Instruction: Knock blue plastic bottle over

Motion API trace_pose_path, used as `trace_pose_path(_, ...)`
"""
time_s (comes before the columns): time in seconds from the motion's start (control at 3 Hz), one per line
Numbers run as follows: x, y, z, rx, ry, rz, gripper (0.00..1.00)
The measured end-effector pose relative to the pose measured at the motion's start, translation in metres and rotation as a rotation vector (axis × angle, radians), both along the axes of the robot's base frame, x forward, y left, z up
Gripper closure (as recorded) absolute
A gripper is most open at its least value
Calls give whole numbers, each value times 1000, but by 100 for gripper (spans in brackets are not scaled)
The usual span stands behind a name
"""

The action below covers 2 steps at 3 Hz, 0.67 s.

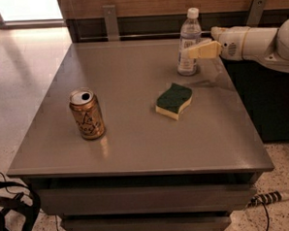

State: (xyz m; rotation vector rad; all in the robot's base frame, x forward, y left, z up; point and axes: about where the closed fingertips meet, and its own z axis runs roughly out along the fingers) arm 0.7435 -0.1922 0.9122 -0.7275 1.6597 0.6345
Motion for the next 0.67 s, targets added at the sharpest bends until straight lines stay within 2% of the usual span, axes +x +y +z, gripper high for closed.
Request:
trace_pose_path(0.33,16,16,-6,67,-29,33,0)
trace_pose_path(0.67,16,20,-7,65,-25,38,29)
